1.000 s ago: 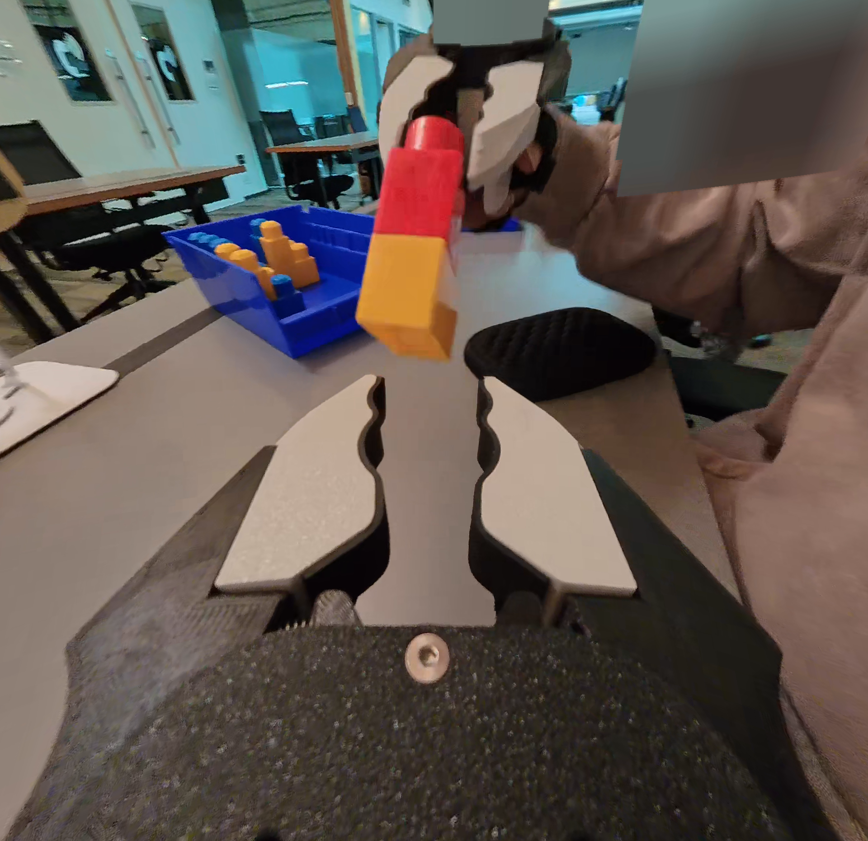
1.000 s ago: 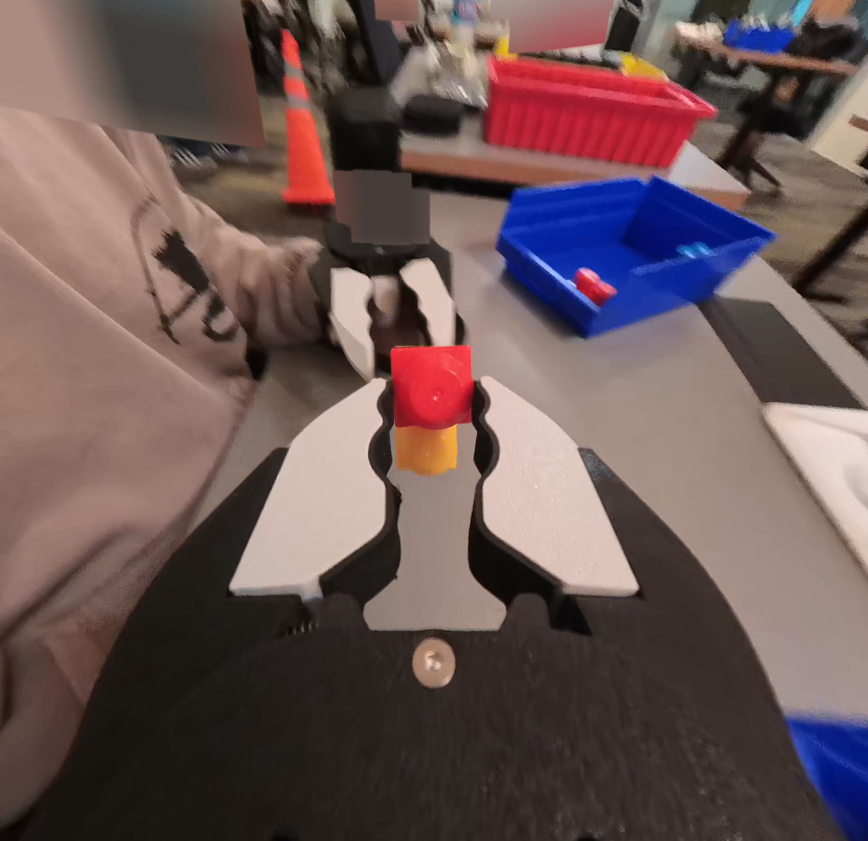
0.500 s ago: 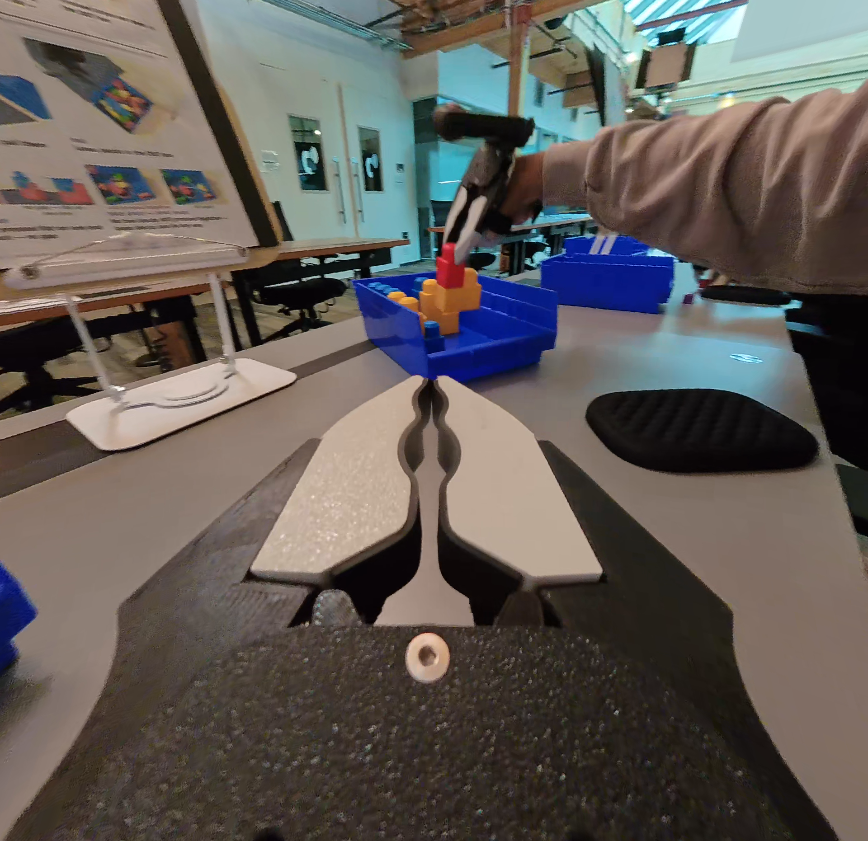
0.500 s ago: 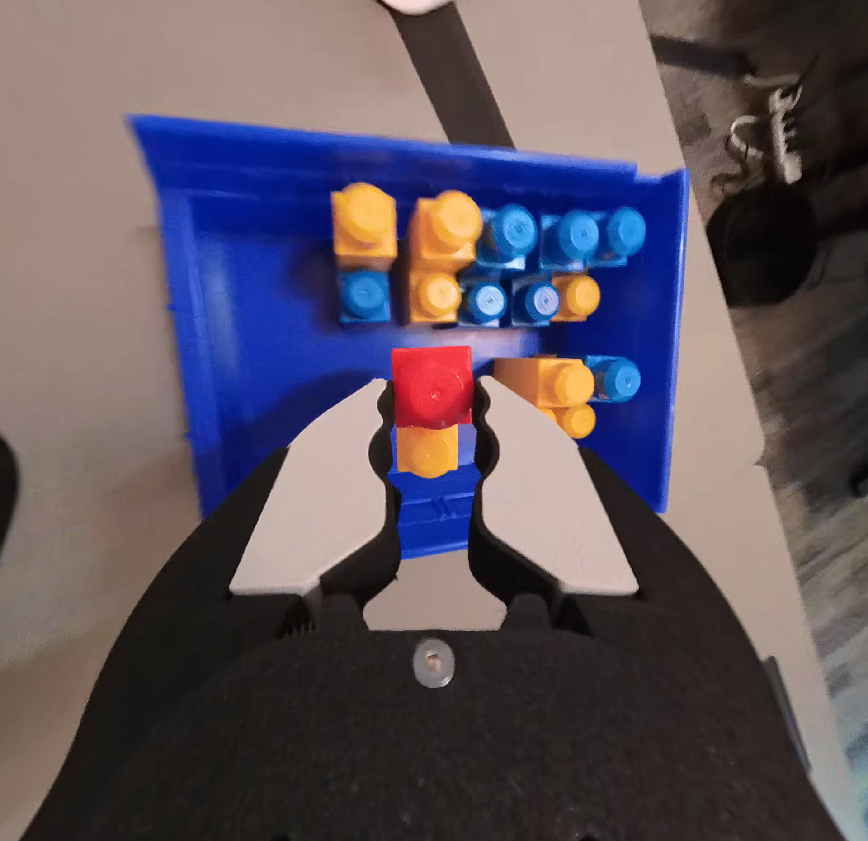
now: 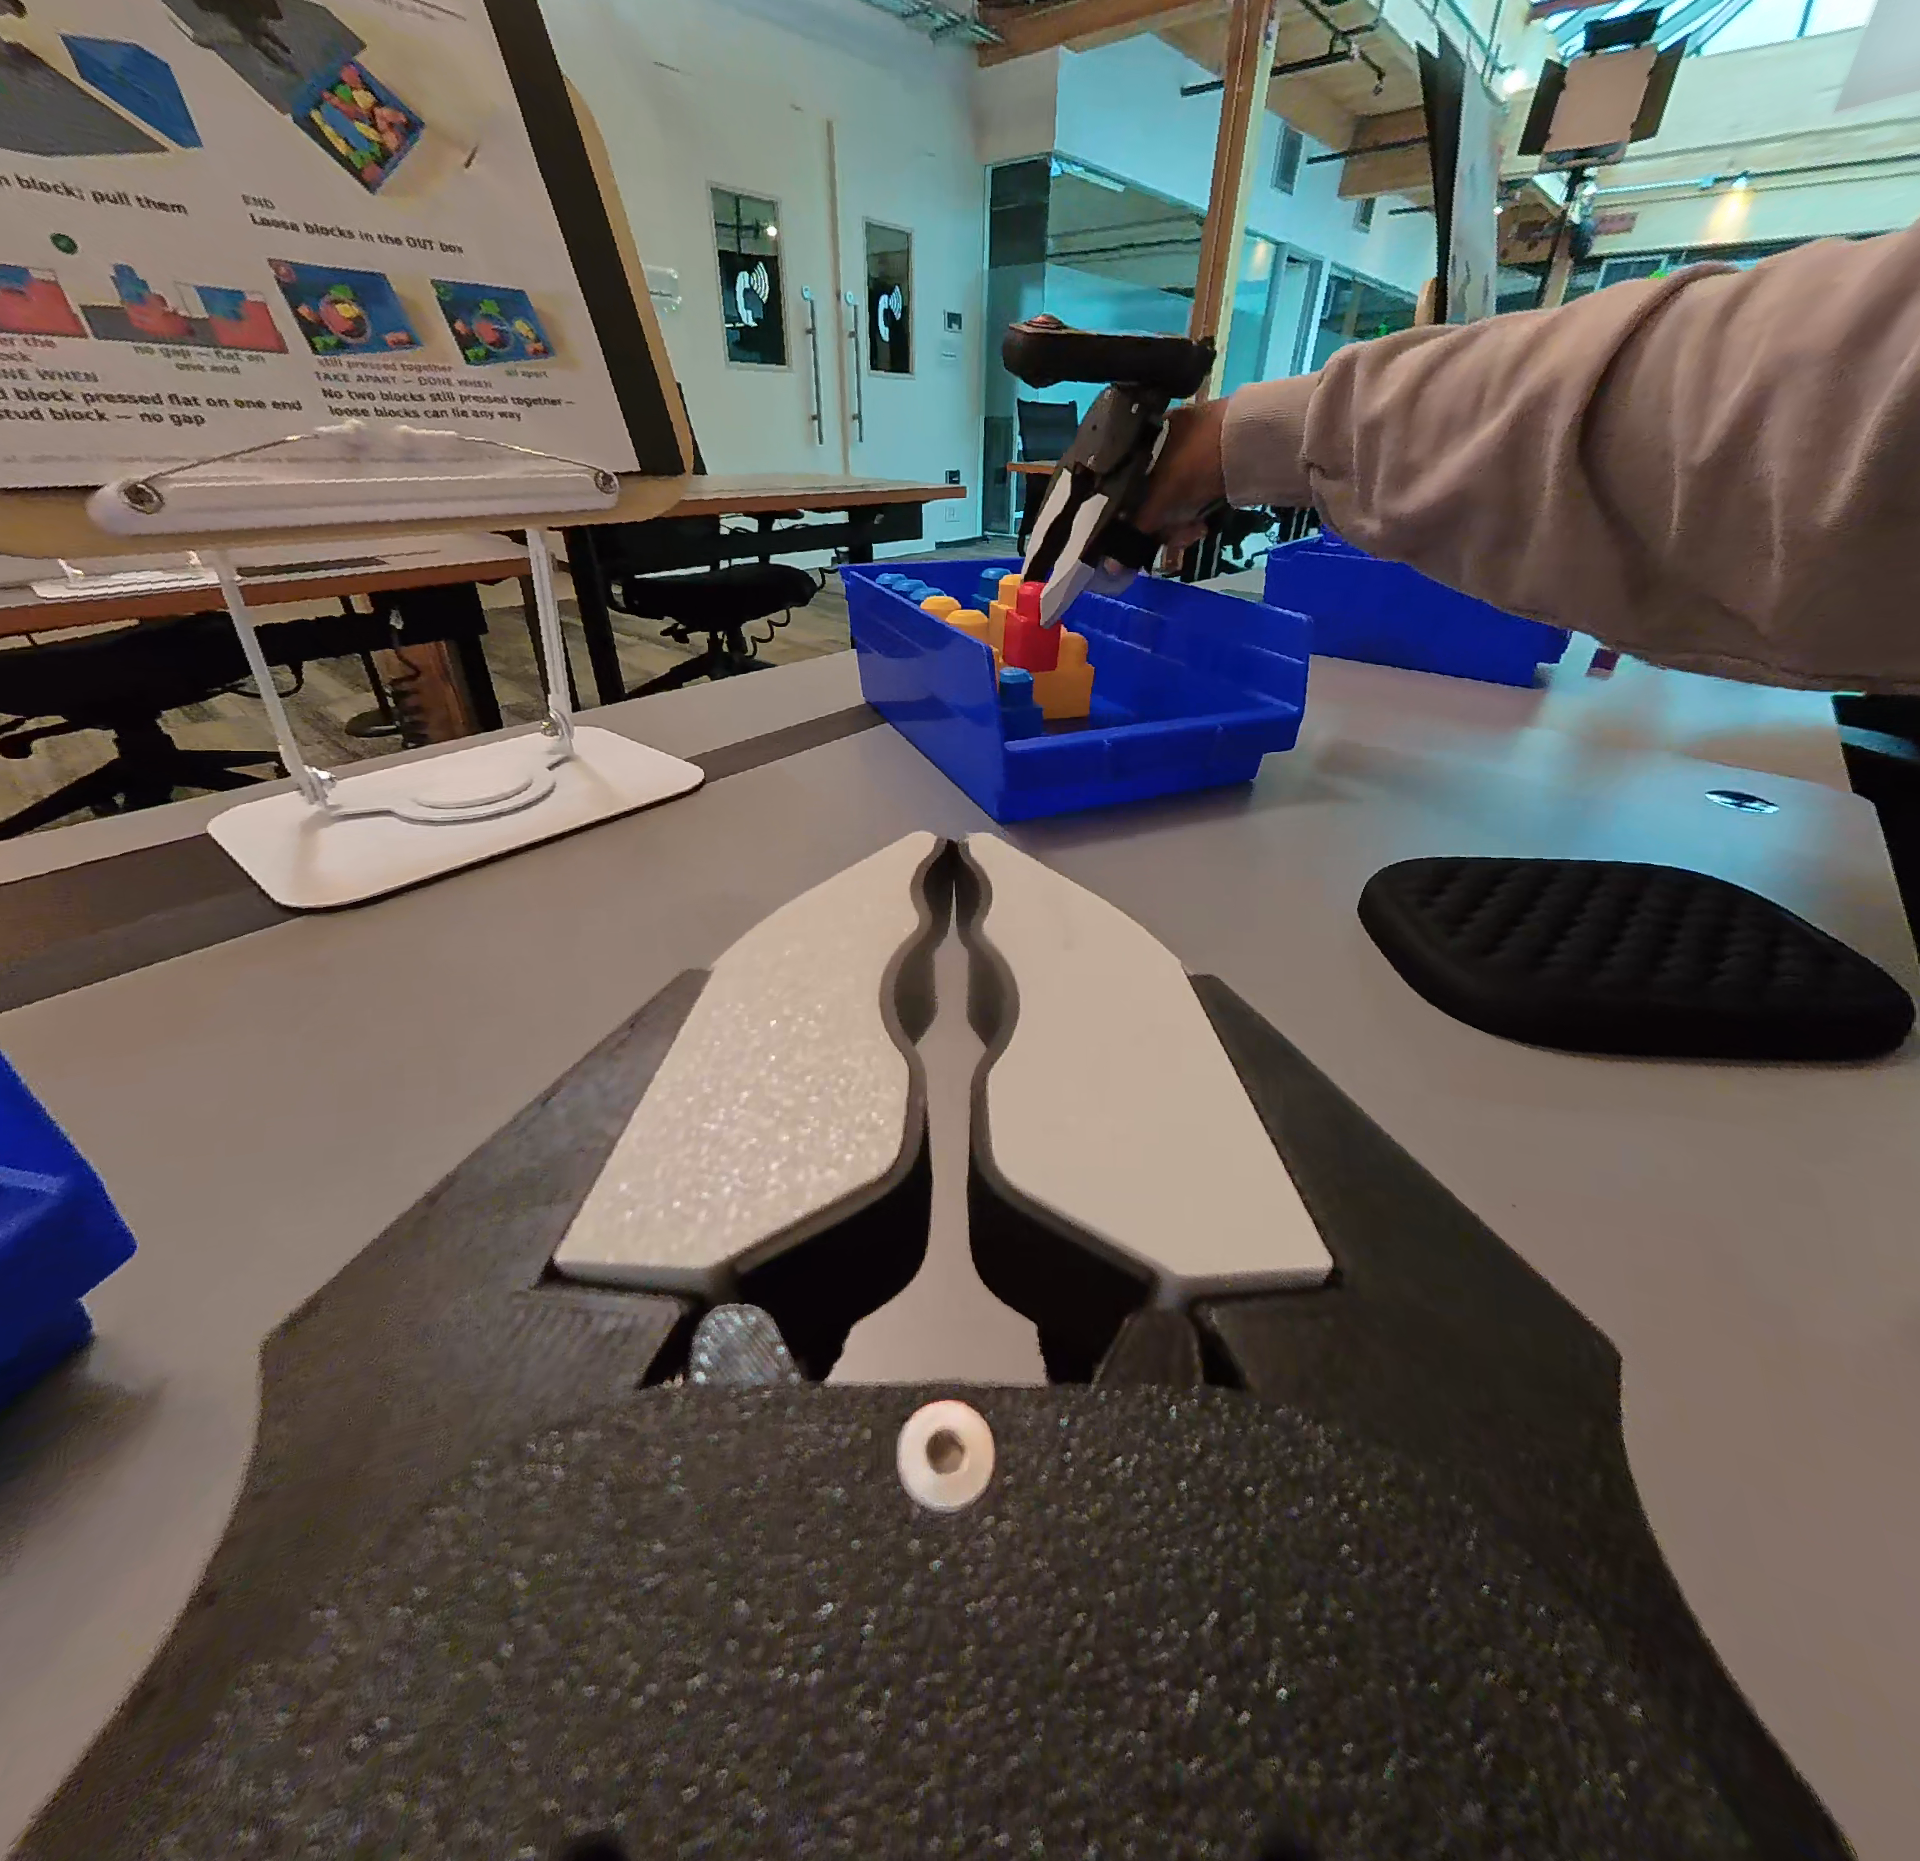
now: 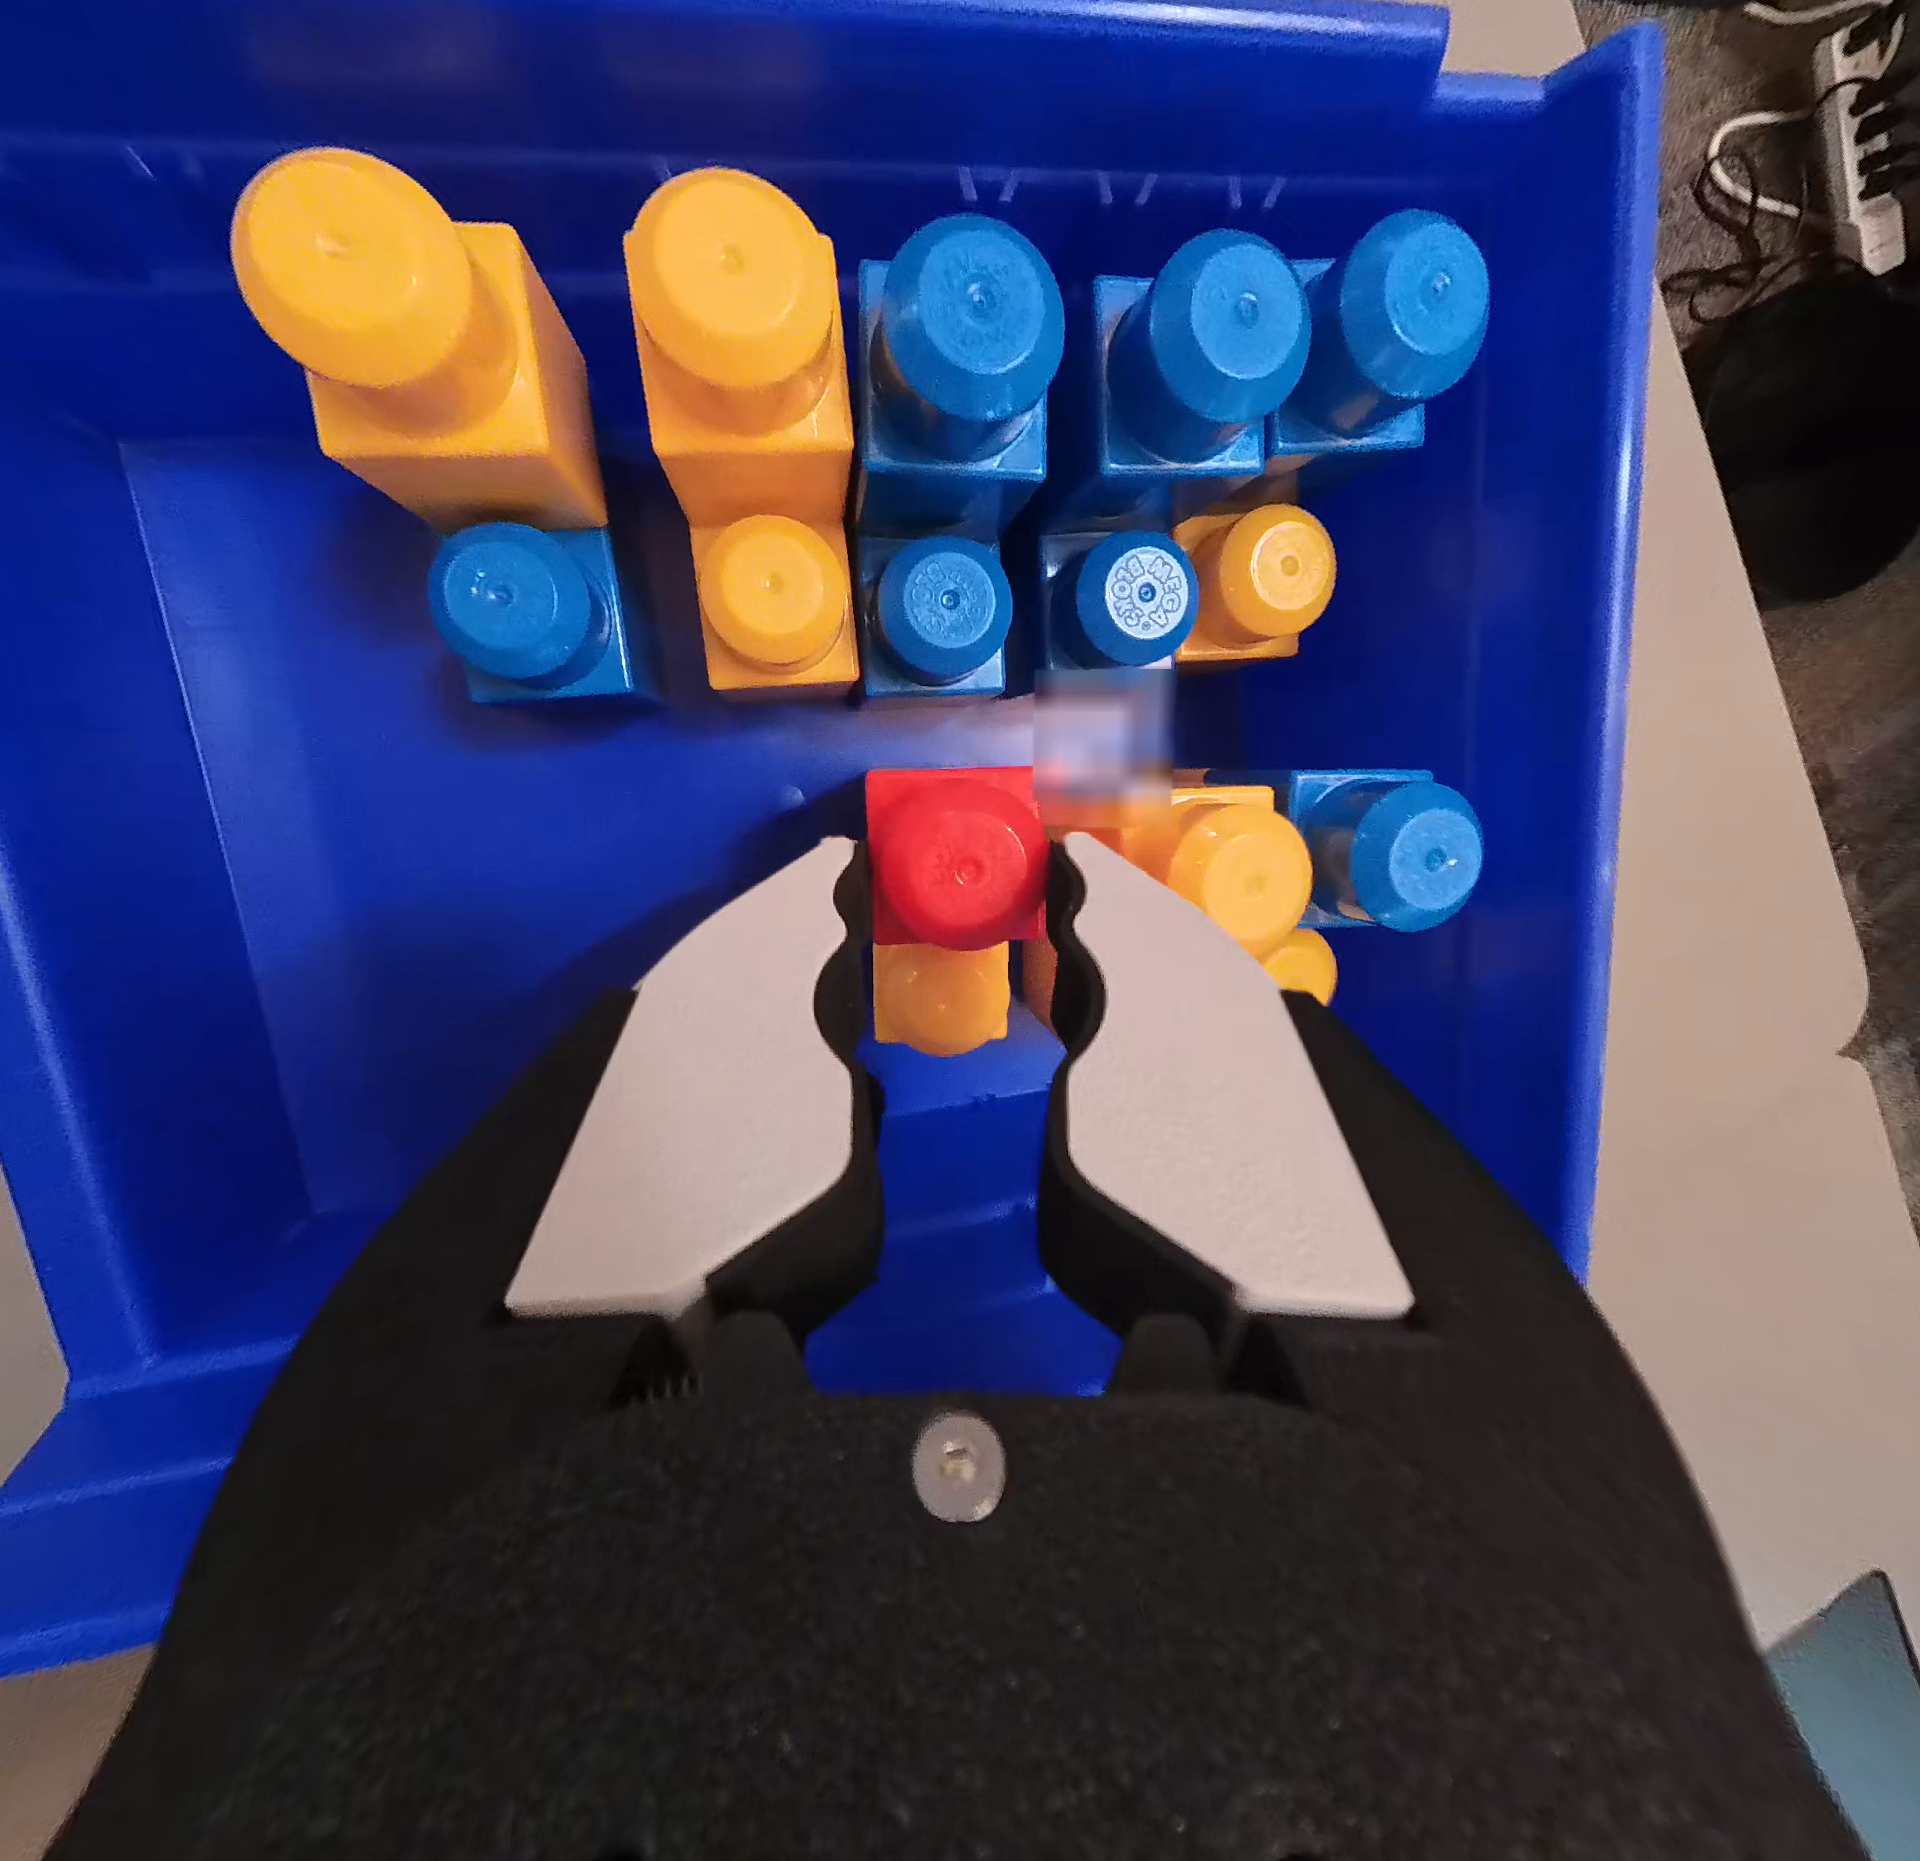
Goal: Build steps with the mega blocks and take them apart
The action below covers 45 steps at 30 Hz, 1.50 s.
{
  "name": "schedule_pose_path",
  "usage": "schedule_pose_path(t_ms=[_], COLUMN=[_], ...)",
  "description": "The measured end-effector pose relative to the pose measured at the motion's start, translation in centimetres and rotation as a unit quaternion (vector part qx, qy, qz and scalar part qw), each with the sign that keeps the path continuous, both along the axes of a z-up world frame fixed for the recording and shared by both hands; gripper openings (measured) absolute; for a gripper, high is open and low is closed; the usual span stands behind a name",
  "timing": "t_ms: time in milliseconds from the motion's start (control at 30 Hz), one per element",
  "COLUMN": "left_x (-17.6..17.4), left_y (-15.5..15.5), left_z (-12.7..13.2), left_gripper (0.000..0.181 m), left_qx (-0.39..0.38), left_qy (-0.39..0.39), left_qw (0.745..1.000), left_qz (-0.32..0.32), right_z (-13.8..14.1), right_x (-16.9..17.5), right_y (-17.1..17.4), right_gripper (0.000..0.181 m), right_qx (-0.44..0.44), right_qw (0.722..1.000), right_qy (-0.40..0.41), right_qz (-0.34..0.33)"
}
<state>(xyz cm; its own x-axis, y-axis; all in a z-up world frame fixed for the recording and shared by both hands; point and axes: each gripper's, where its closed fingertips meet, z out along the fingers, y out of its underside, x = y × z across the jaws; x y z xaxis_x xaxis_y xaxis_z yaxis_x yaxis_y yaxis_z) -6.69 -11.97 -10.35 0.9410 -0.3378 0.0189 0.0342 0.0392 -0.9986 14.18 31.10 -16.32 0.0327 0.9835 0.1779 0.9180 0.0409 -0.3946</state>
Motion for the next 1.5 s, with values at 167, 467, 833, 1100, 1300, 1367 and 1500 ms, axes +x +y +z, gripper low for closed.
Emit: schedule_pose_path(t_ms=[167, 467, 833, 1100, 1300, 1367, 1500], left_x=[0.0, -1.3, -16.4, -30.0, -38.5, -40.4, -42.1], left_y=[0.0, 0.4, 1.4, 6.3, 9.7, 10.2, 11.1], left_z=[-0.4, -0.2, 2.6, 2.6, -2.0, -4.0, -7.1], left_gripper=[0.0, 0.0, 0.004, 0.021, 0.029, 0.032, 0.038], left_qx=[-0.011, -0.014, -0.053, -0.114, -0.201, -0.229, -0.273], left_qy=[0.003, 0.001, -0.004, -0.038, -0.073, -0.082, -0.074], left_qw=[1.0, 0.999, 0.963, 0.918, 0.876, 0.863, 0.85], left_qz=[-0.003, 0.031, 0.265, 0.379, 0.432, 0.443, 0.444], right_z=[1.7, 11.8, 7.4, 4.9, 4.6, 4.4, 4.1], right_x=[-0.6, -6.8, -12.1, -12.0, -11.4, -11.3, -11.2], right_y=[-1.1, -12.5, -25.9, -25.8, -25.1, -24.9, -24.5], right_gripper=[0.047, 0.039, 0.017, 0.003, 0.002, 0.002, 0.002], right_qx=[0.009, 0.085, -0.045, -0.051, -0.042, -0.039, -0.038], right_qw=[1.0, 0.942, 0.85, 0.847, 0.847, 0.849, 0.851], right_qy=[0.025, 0.324, 0.524, 0.524, 0.523, 0.52, 0.516], right_qz=[0.005, 0.023, -0.031, -0.071, -0.087, -0.09, -0.094])
